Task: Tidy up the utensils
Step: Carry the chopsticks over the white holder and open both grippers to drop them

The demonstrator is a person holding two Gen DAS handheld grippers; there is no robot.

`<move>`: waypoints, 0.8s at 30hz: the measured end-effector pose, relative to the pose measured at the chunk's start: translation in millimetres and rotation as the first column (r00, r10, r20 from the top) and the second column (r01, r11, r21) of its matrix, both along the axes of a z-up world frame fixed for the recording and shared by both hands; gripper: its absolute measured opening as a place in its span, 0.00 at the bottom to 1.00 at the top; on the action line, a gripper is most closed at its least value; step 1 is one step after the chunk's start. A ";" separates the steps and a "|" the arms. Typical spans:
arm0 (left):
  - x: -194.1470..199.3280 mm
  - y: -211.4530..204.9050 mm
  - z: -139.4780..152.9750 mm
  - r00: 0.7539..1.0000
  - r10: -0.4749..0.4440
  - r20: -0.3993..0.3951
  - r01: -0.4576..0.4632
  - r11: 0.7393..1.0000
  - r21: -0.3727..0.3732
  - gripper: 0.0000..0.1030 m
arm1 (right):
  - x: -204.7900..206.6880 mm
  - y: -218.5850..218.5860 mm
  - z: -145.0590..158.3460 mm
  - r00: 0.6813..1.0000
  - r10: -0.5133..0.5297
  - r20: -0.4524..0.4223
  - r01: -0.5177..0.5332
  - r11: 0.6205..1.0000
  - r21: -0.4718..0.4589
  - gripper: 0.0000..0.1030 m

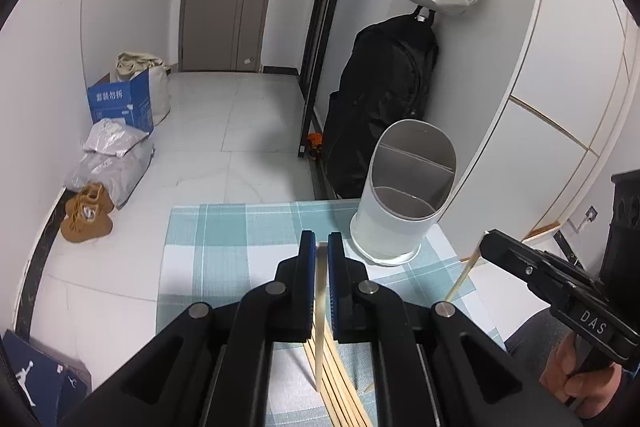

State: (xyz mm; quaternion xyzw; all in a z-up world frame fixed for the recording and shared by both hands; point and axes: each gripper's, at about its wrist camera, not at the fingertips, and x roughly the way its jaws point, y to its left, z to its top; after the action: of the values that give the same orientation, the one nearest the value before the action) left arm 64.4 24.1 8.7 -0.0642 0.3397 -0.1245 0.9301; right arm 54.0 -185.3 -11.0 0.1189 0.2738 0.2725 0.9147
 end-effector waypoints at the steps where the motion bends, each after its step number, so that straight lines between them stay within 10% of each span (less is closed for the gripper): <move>1: 0.3 -0.5 0.9 1.000 -0.005 0.003 0.005 1.000 0.000 0.02 | -0.2 0.8 1.3 1.000 0.001 0.003 -0.001 1.000 -0.001 0.05; 24: 52.5 -45.5 103.1 0.988 -0.080 0.136 0.089 0.994 -0.062 0.02 | 55.0 -59.8 91.0 0.992 -0.117 0.055 0.114 0.992 0.052 0.05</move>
State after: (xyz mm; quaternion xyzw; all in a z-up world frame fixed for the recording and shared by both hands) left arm 116.8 -21.5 111.9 -0.0728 0.2748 -0.1791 0.9419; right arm 109.1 -245.1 80.0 0.1487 0.2331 0.2289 0.9334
